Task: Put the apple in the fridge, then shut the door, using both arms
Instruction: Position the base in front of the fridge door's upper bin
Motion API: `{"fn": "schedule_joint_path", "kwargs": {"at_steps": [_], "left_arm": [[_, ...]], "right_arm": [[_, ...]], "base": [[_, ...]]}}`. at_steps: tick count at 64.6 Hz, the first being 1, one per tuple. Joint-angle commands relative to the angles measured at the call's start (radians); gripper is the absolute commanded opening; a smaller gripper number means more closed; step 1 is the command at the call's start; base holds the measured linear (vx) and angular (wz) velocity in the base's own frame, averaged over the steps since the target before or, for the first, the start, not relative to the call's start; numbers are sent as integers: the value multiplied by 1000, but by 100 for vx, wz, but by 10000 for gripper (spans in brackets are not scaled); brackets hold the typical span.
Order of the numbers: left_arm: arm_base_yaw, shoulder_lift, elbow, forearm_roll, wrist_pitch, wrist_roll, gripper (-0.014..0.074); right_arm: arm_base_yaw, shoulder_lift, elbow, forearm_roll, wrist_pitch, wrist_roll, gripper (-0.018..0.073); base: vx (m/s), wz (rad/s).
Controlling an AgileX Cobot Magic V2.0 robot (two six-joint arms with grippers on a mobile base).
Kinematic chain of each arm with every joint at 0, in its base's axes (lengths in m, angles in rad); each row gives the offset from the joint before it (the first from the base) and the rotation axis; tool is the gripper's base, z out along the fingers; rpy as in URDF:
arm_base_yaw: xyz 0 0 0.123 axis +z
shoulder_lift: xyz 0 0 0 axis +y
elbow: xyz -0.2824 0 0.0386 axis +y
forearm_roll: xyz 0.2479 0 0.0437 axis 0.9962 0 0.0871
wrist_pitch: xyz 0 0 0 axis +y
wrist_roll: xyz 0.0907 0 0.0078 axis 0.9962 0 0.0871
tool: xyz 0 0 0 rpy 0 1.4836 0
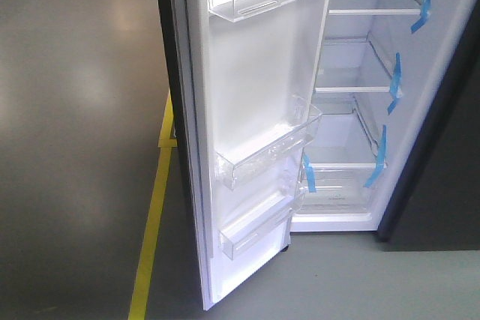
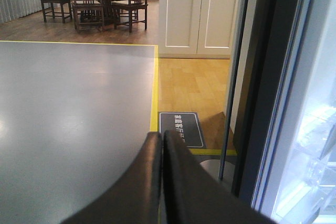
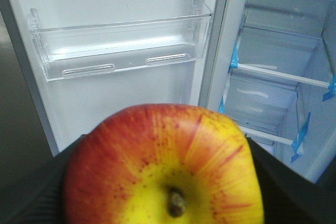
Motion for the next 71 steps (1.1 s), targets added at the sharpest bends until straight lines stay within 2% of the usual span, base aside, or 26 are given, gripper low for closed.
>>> {"fn": "schedule_joint_path", "kwargs": {"at_steps": [1, 71], "left_arm": [[-3, -16, 28, -1, -71, -7, -6], [-3, -16, 28, -1, -71, -7, -6]], "right_arm": [[-3, -20, -30, 40, -67, -9, -11], [-3, -20, -30, 40, -67, -9, -11]], "base": [[10, -1], [8, 0]]}}
